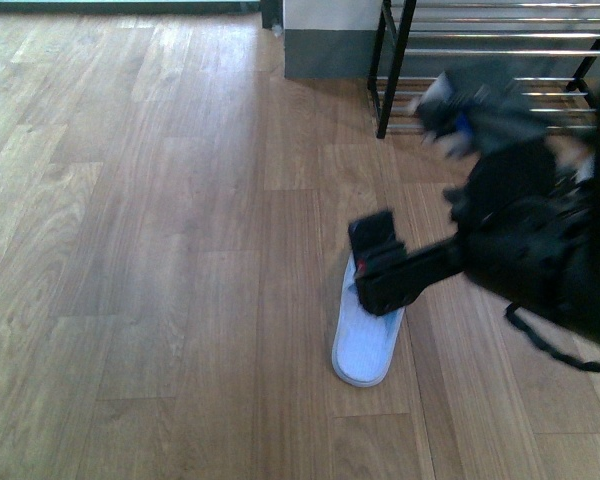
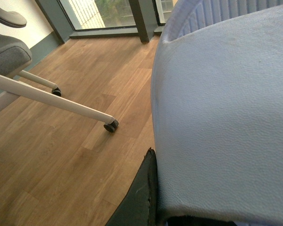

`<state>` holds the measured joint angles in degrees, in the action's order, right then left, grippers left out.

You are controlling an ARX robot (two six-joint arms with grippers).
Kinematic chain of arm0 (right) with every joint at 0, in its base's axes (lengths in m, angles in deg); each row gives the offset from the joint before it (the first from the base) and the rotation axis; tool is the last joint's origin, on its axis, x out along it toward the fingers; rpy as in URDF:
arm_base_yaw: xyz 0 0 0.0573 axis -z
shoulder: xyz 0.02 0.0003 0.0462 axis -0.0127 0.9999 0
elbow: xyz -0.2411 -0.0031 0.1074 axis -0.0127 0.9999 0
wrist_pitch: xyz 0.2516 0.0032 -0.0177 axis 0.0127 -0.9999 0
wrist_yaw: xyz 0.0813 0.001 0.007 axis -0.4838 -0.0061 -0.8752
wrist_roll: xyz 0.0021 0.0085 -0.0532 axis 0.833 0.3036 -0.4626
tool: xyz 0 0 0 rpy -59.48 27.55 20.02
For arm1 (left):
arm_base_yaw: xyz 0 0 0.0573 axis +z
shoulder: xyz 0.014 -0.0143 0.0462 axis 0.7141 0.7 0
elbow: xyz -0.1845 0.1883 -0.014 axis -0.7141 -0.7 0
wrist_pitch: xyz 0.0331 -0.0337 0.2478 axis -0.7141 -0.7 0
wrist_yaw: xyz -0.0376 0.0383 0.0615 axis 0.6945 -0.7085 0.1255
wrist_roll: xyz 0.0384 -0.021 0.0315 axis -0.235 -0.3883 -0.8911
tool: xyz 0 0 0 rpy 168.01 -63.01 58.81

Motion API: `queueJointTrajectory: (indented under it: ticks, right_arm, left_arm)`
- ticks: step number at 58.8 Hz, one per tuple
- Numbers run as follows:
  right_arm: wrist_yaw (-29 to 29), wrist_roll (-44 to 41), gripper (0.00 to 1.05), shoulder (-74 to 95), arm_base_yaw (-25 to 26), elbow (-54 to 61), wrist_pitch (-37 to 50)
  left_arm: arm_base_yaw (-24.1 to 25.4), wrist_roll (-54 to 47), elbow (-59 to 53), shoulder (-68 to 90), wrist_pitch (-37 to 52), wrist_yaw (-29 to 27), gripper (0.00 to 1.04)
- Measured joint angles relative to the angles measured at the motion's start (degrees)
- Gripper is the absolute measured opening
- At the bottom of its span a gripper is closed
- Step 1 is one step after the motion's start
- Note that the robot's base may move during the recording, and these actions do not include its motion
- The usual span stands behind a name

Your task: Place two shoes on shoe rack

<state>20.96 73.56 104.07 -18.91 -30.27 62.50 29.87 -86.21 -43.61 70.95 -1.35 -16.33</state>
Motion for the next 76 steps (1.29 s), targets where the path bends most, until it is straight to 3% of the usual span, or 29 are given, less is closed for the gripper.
queueJointTrajectory:
  ticks: [29,43,61,76]
  right_arm:
    - [5.5,6.8,0.95,29.0,2.3,-23.3,-2.6]
    - [11.2,0.6,0.95,37.8,5.7,-33.3,-0.6]
    - [13.2,-5.0,0.95,43.9,7.9,-41.0,0.2]
    - [16.2,-6.1,0.63,47.4,8.2,-44.7,0.9]
  left_arm:
    - [0.0,0.0,0.0,0.0,0.0,0.0,0.02]
    - [0.0,0.0,0.0,0.0,0.0,0.0,0.02]
    - [0.0,0.0,0.0,0.0,0.0,0.0,0.02]
    - [0.0,0.0,0.0,0.0,0.0,0.0,0.02]
